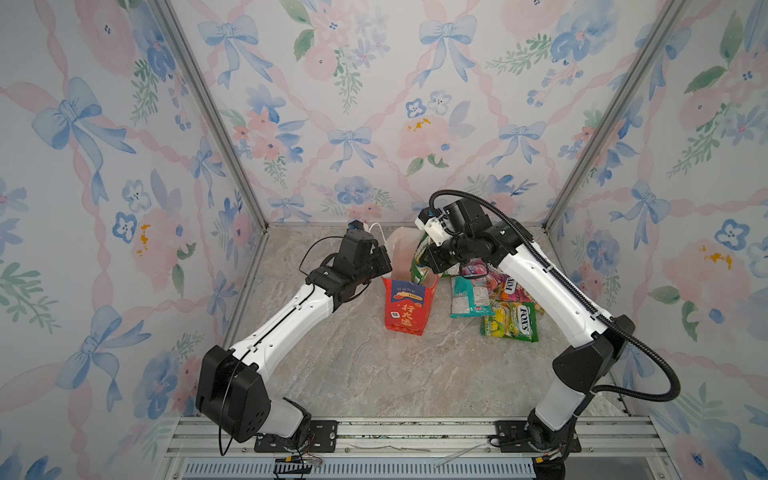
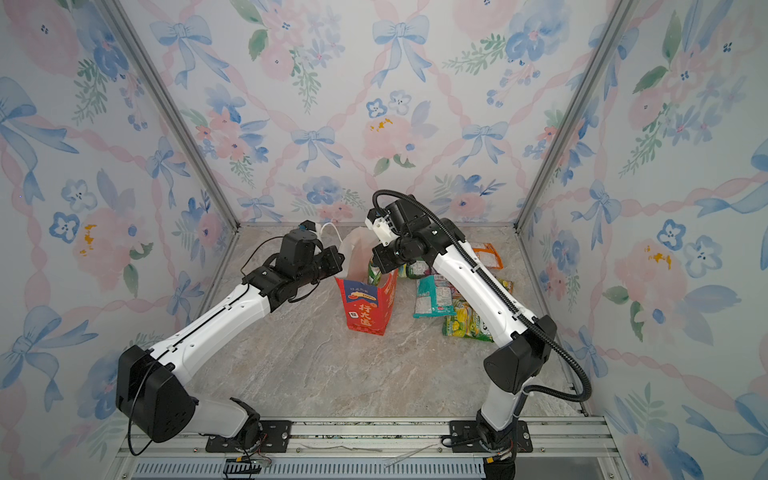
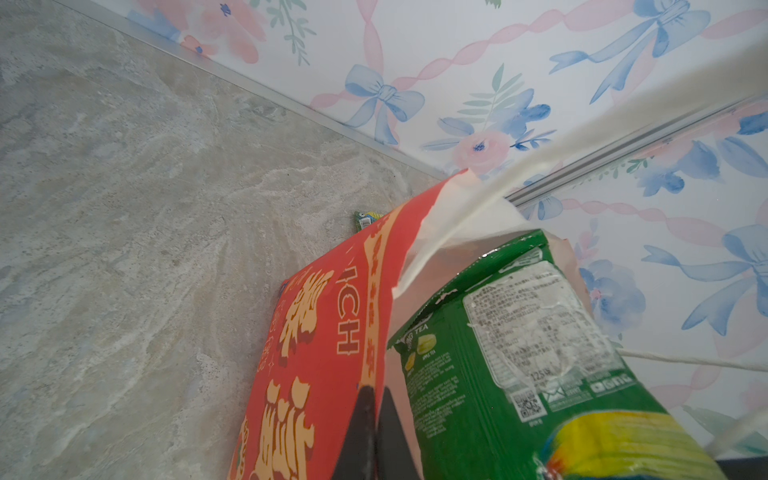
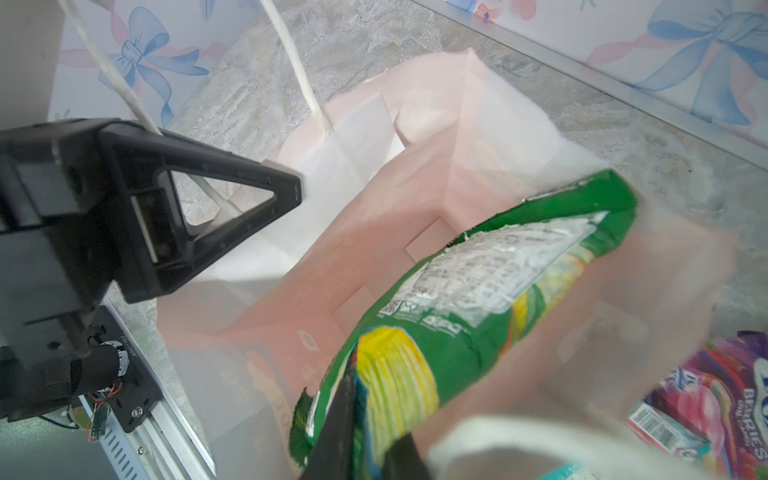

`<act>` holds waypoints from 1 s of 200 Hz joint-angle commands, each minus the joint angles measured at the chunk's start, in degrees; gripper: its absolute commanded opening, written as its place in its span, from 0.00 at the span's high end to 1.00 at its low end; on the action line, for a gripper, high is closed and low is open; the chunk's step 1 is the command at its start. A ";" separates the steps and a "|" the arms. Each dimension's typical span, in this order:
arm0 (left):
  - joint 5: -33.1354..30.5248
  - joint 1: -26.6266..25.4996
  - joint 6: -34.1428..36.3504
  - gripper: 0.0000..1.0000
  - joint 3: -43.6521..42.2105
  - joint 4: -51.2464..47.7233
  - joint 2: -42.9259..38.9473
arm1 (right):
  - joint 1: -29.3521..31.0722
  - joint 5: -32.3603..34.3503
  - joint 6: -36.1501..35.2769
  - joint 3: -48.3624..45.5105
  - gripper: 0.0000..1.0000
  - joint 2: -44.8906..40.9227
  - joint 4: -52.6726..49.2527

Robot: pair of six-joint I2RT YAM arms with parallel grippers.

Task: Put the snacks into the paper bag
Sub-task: 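Open the right gripper to release the green packet inside the bag, then move the right gripper back over the candy packets beside the bag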

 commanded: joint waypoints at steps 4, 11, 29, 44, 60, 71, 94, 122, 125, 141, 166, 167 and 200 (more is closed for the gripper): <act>-0.20 -0.58 1.10 1.00 1.44 -0.33 1.00 | 0.92 1.49 -0.35 2.98 0.77 0.46 -0.64; -0.25 -0.55 1.10 1.00 1.46 -0.34 0.99 | 1.01 1.54 -0.32 2.98 0.75 0.48 -0.66; -0.37 -0.60 1.08 1.00 1.44 -0.31 1.06 | 1.17 1.57 -0.48 3.20 0.70 0.39 -0.75; -0.34 -0.59 1.15 1.00 1.44 -0.31 1.15 | 1.27 1.60 -0.45 3.24 0.68 0.18 -0.75; -0.26 -0.55 1.15 1.00 1.44 -0.31 1.24 | 1.40 1.64 -0.47 3.42 0.67 0.10 -0.90; -0.21 -0.55 1.19 1.00 1.42 -0.30 1.30 | 1.54 1.31 -0.55 3.68 0.67 -0.10 -1.19; -0.34 -0.56 1.19 1.00 1.27 -0.36 1.12 | 1.54 0.54 -0.06 3.73 0.60 -1.70 -1.20; -0.43 -0.55 1.35 1.00 1.18 -0.33 0.93 | 1.54 0.56 0.81 1.53 0.45 -6.73 0.95; -0.43 -0.59 1.37 1.00 1.18 -0.31 0.96 | 1.54 0.65 1.01 1.27 0.43 -7.66 1.27; -0.43 -0.59 1.45 1.00 1.18 -0.31 0.90 | 1.33 0.60 1.25 -0.24 0.34 -11.03 2.14; -0.40 -0.54 1.62 1.00 1.11 -0.33 0.83 | 0.51 0.22 1.60 -2.53 0.25 -15.98 1.40; -0.42 -0.58 1.63 1.00 1.10 -0.32 0.78 | 0.41 0.24 1.61 -2.63 0.25 -16.17 1.34; 0.27 -0.53 1.37 1.00 1.44 -0.31 0.73 | -4.08 -2.41 3.89 -9.60 0.17 -24.30 1.24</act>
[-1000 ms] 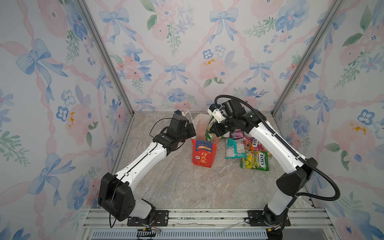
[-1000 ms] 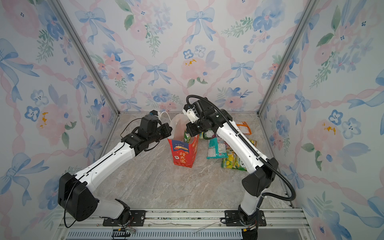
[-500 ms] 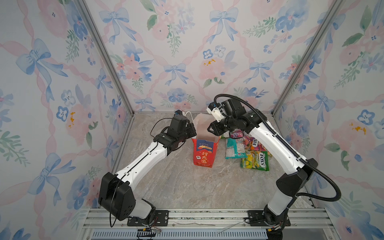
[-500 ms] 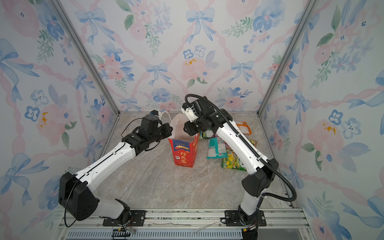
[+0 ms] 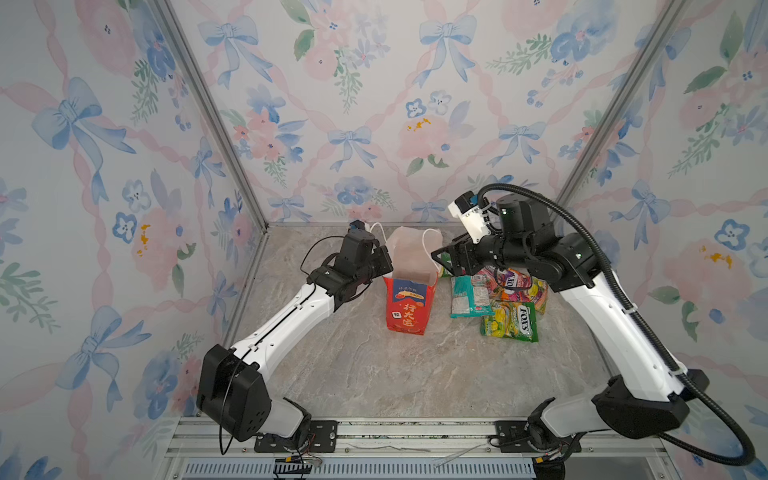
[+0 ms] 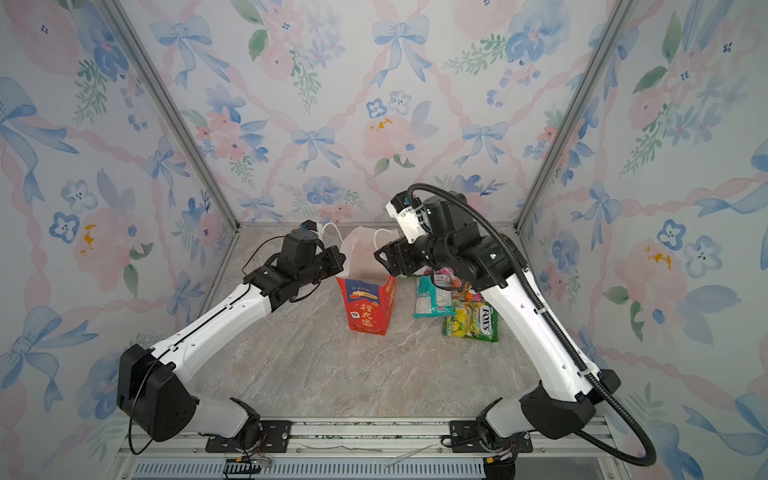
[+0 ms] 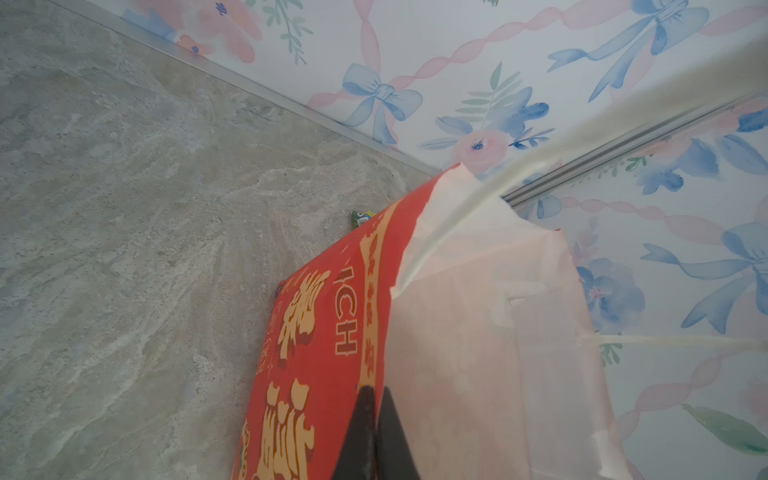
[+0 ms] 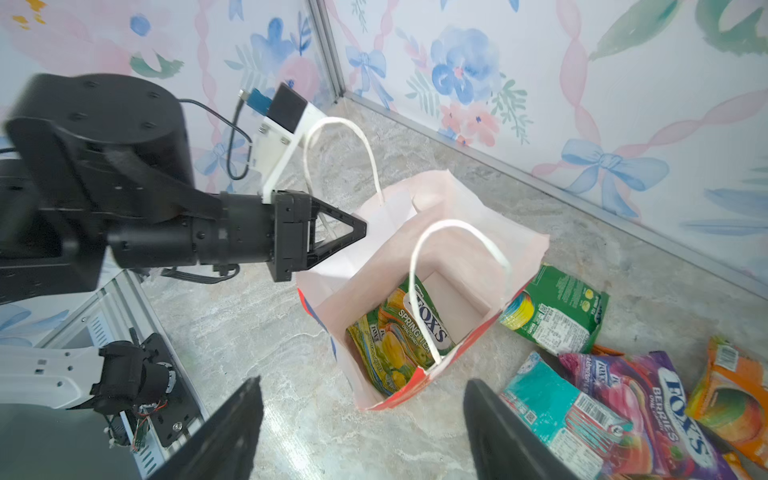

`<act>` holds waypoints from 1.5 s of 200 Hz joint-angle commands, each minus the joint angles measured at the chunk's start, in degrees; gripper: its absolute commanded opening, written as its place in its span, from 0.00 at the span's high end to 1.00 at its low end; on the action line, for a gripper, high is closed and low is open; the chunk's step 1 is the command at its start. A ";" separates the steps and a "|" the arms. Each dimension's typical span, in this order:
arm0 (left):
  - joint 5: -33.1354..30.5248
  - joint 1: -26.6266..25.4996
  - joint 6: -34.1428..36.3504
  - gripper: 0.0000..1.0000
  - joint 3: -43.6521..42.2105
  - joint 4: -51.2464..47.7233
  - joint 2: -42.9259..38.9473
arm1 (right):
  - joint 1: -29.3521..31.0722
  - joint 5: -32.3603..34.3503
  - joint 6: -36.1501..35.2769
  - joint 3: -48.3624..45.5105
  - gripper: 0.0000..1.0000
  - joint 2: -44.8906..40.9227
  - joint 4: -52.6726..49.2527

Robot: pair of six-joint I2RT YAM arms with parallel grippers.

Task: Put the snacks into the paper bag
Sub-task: 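Move the right gripper back over the candy packets beside the bag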

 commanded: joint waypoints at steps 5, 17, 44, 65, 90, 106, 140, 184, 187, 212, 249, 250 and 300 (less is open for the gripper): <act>0.44 -0.35 1.42 1.00 1.31 -0.35 0.53 | -4.83 -2.81 2.54 -6.43 0.15 -5.42 -0.50; 0.36 -0.31 1.44 1.00 1.33 -0.36 0.66 | -8.61 -3.88 4.18 -9.30 0.10 -8.44 -0.50; 0.49 -0.34 1.17 1.00 1.30 -0.35 1.09 | -18.86 -8.24 7.25 -16.03 0.06 -14.12 0.40; 0.71 -0.35 1.43 1.00 1.90 -0.36 1.61 | -25.77 -13.02 9.91 -22.58 0.04 -17.94 3.44; 1.06 -0.33 1.76 1.00 2.49 -0.37 2.12 | -31.34 -15.94 11.05 -29.06 0.03 -18.92 4.58; 1.39 -0.36 1.79 1.00 2.45 -0.40 2.22 | -34.54 -18.11 11.02 -33.45 0.01 -17.87 6.14; 1.23 -0.32 1.77 1.00 2.10 -0.38 2.05 | -40.01 -20.83 9.92 -39.54 0.02 -12.93 8.72; 0.62 -0.34 1.70 1.00 1.57 -0.35 1.55 | -41.10 -19.85 9.92 -43.29 0.03 -7.21 12.66; 0.62 -0.37 1.78 1.00 1.59 -0.30 1.58 | -41.09 -19.64 9.85 -43.66 0.04 -6.85 13.05; 0.63 -0.31 1.79 1.00 1.73 -0.35 1.78 | -41.05 -18.35 9.16 -45.49 0.03 -3.23 16.06; 0.86 -0.32 1.70 1.00 1.68 -0.41 2.12 | -41.01 -18.26 8.80 -46.31 0.04 3.86 20.16; 0.87 -0.35 1.70 1.00 1.67 -0.38 2.12 | -41.03 -18.31 8.79 -46.28 0.04 4.09 20.20; 0.97 -0.31 1.61 1.00 1.91 -0.39 2.55 | -40.37 -18.29 8.93 -45.20 0.04 11.52 24.02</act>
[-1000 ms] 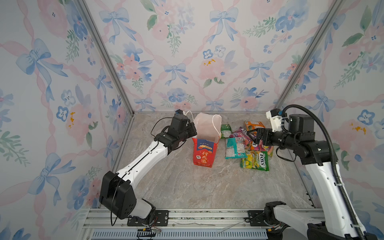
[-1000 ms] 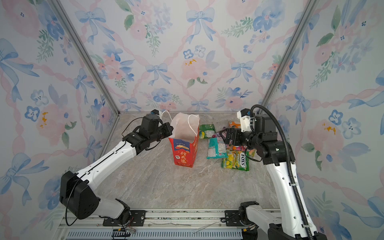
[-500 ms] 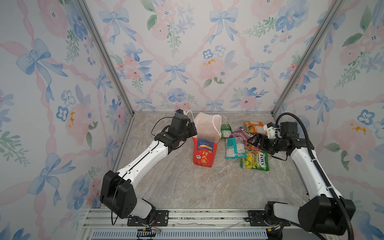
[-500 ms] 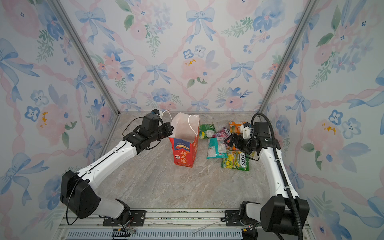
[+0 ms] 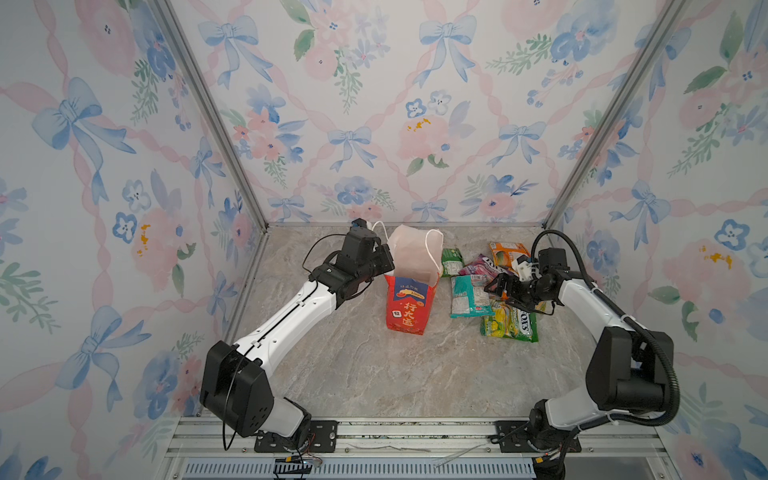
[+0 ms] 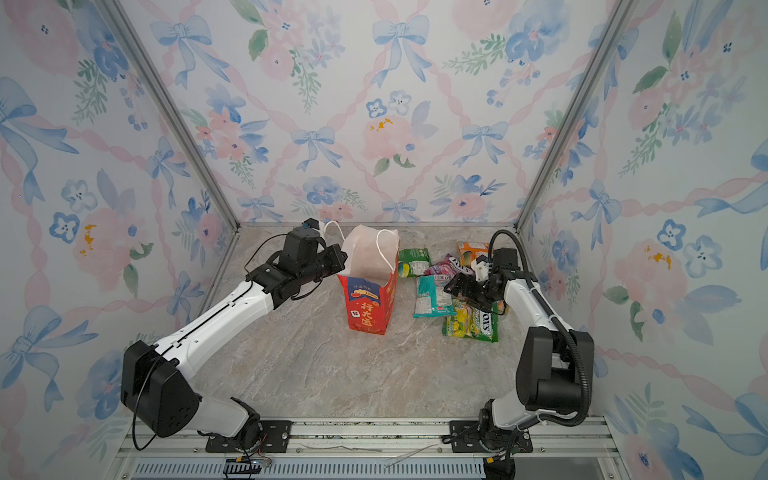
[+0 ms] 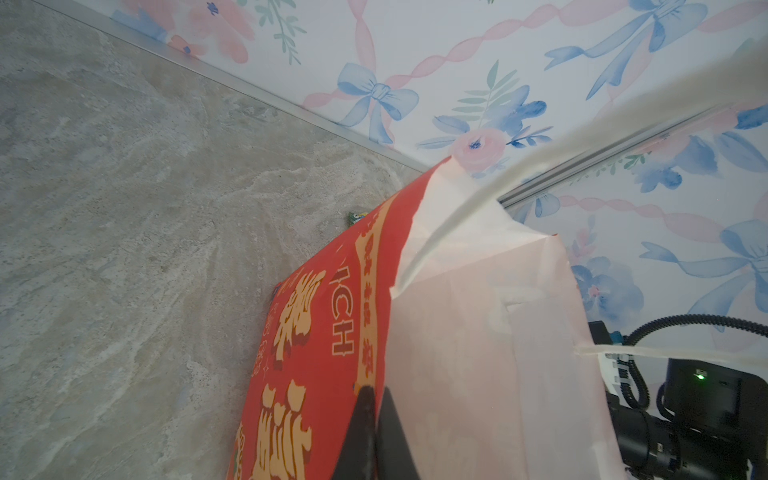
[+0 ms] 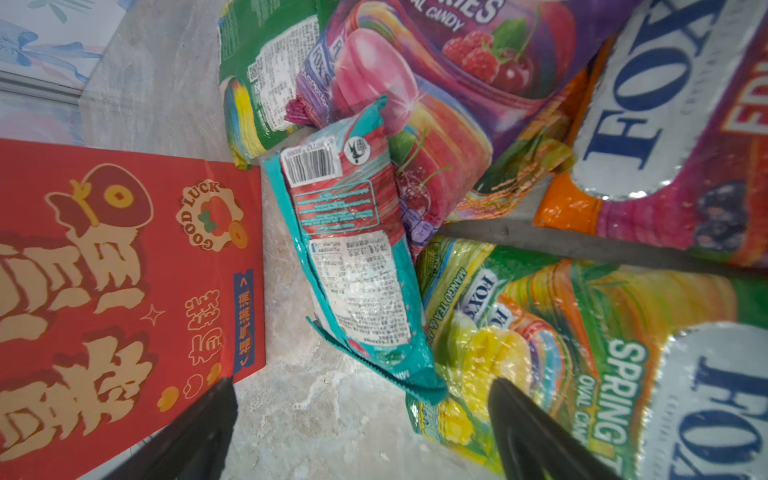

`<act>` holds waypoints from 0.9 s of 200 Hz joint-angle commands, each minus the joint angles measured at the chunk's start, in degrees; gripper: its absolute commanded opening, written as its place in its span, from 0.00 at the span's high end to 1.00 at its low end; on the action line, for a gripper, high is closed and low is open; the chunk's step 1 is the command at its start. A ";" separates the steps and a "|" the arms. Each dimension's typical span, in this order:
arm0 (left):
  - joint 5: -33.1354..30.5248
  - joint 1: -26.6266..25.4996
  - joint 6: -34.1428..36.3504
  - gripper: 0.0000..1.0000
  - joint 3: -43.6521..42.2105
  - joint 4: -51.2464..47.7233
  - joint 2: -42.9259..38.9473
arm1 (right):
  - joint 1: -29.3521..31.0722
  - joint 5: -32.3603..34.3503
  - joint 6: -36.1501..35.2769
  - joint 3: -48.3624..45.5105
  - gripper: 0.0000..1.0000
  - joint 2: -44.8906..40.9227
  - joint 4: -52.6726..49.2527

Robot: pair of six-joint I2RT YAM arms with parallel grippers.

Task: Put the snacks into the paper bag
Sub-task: 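Move the right gripper back over the candy packets beside the bag, then lower the right gripper and close it on the teal candy packet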

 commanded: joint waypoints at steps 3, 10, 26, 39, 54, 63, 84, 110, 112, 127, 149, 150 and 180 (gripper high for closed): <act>0.53 -0.30 1.22 1.00 0.55 -0.39 1.18 | 0.40 0.38 -0.47 0.36 0.04 2.33 3.44; 0.63 -0.31 1.13 1.00 0.55 -0.40 1.14 | 0.66 0.37 -0.62 0.57 0.03 3.03 3.82; 0.78 -0.34 0.87 1.00 0.38 -0.37 1.09 | 1.44 0.12 -1.12 1.39 0.04 4.71 4.20; 1.02 -0.35 0.61 1.00 0.28 -0.35 0.95 | 2.30 0.16 -1.55 2.12 0.04 7.14 4.41; 1.14 -0.33 0.43 1.00 0.33 -0.38 0.89 | 3.37 0.16 -1.95 2.83 0.04 8.95 5.11; 1.28 -0.30 0.43 1.00 0.37 -0.35 0.73 | 4.02 0.15 -2.08 3.31 0.03 10.09 5.41; 1.54 -0.44 0.34 1.00 0.63 -0.31 0.59 | 5.63 0.95 -2.60 4.82 0.03 12.17 5.58; 1.68 -0.49 0.34 1.00 0.64 -0.35 0.53 | 7.46 3.19 -3.95 6.74 0.03 13.82 4.32; 1.62 -0.55 0.34 1.00 0.64 -0.37 0.55 | 7.59 3.38 -4.06 6.88 0.03 13.88 4.23; 1.60 -0.58 0.27 1.00 0.55 -0.35 0.63 | 8.19 4.27 -4.71 7.68 0.03 14.64 3.61; 1.68 -0.70 0.16 1.00 0.55 -0.31 0.93 | 8.92 4.16 -4.79 8.14 0.03 15.71 3.94; 1.64 -0.68 0.16 1.00 0.55 -0.33 0.89 | 9.01 4.18 -4.78 8.16 0.03 15.79 3.98; 1.68 -0.77 0.16 1.00 0.64 -0.35 1.18 | 11.01 5.45 -5.62 9.03 0.00 17.80 3.69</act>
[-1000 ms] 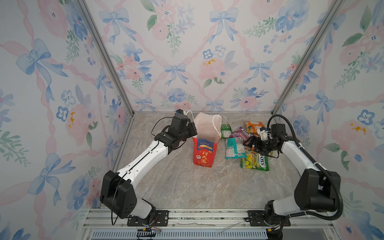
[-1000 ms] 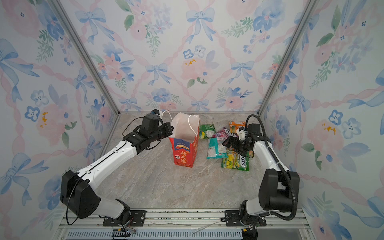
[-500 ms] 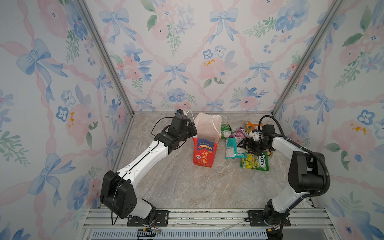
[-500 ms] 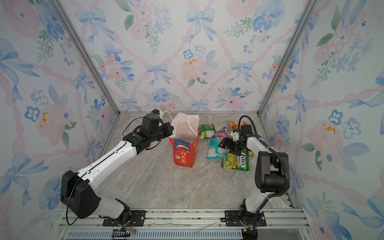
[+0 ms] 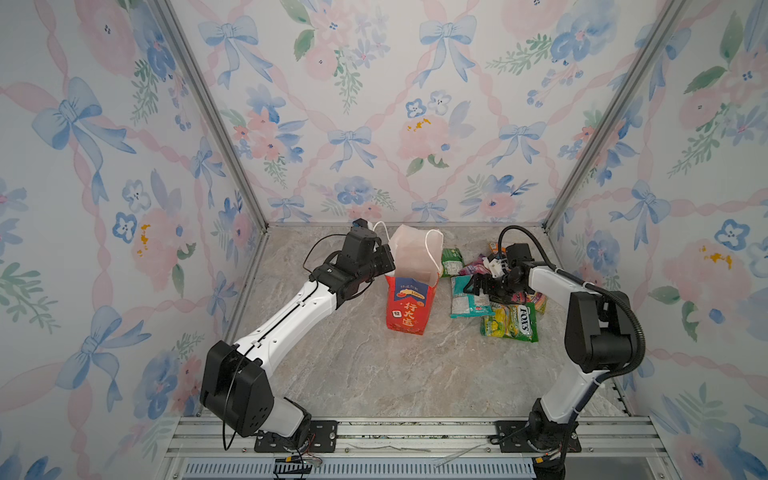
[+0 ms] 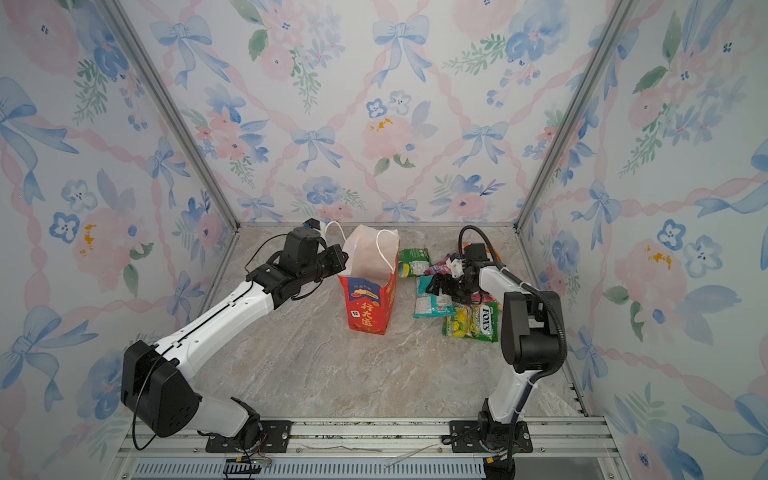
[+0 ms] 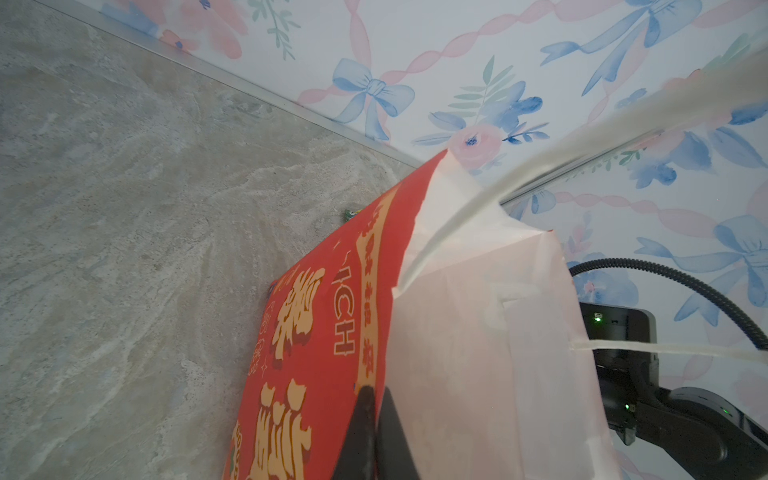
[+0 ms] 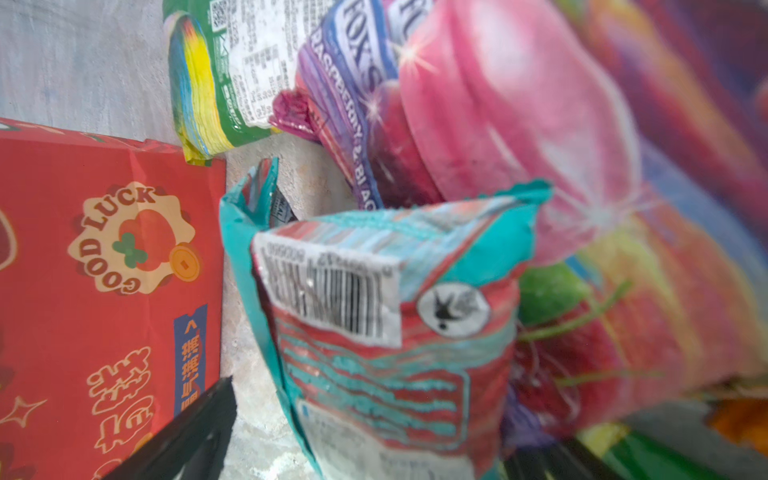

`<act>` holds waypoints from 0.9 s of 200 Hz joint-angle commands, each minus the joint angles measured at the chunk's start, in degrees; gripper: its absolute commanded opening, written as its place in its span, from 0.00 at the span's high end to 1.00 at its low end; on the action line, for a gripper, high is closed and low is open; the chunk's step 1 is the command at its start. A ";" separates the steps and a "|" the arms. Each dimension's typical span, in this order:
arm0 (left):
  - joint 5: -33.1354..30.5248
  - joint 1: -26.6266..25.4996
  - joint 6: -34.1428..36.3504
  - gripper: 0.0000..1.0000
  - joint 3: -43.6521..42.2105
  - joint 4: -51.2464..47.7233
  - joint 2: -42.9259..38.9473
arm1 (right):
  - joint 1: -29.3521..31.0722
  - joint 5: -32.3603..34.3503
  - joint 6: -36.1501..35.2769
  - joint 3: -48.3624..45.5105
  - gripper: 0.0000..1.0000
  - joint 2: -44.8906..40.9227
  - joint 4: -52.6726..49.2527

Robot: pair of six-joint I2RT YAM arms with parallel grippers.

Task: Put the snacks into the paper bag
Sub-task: 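Lower the right gripper and close it on the teal candy packet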

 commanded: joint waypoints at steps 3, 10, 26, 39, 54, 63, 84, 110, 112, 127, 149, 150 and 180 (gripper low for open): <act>1.01 -0.48 0.18 1.00 0.64 -0.44 1.11 | 2.19 1.94 -1.76 1.81 0.00 2.60 -1.02; 0.96 -0.48 0.24 1.00 0.64 -0.40 1.20 | 2.66 2.18 -1.87 2.07 0.01 3.08 -1.13; 0.92 -0.50 0.27 1.00 0.64 -0.42 1.22 | 3.39 2.57 -1.69 2.48 0.04 3.81 -1.37; 0.88 -0.54 0.36 1.00 0.64 -0.42 1.19 | 3.74 2.70 -1.38 2.61 0.06 4.06 -1.29; 0.85 -0.50 0.33 1.00 0.51 -0.40 1.11 | 3.85 2.79 -1.21 2.53 0.10 3.99 -1.06; 0.77 -0.54 0.36 1.00 0.46 -0.42 1.15 | 3.91 2.83 -1.14 2.37 0.12 3.65 -0.89; 0.71 -0.51 0.36 1.00 0.28 -0.37 1.00 | 3.86 3.04 -1.10 2.15 0.19 2.45 -0.64; 0.73 -0.47 0.36 1.00 0.11 -0.42 0.91 | 3.76 1.94 -0.88 2.69 0.35 1.44 -1.04; 0.72 -0.48 0.36 1.00 0.11 -0.42 0.99 | 3.77 1.81 -0.90 2.77 0.36 1.38 -1.11; 0.65 -0.49 0.36 1.00 0.02 -0.42 0.88 | 3.81 1.22 -0.70 3.21 0.46 1.02 -1.46; 0.50 -0.46 0.45 1.00 -0.15 -0.43 0.89 | 3.77 0.47 -0.32 3.67 0.56 0.22 -1.74; 0.53 -0.51 0.45 1.00 -0.15 -0.38 0.89 | 3.80 0.44 -0.31 3.72 0.56 0.16 -1.79; 0.42 -0.50 0.53 1.00 -0.33 -0.42 0.70 | 3.78 -0.68 -0.15 4.69 0.68 -1.43 -2.77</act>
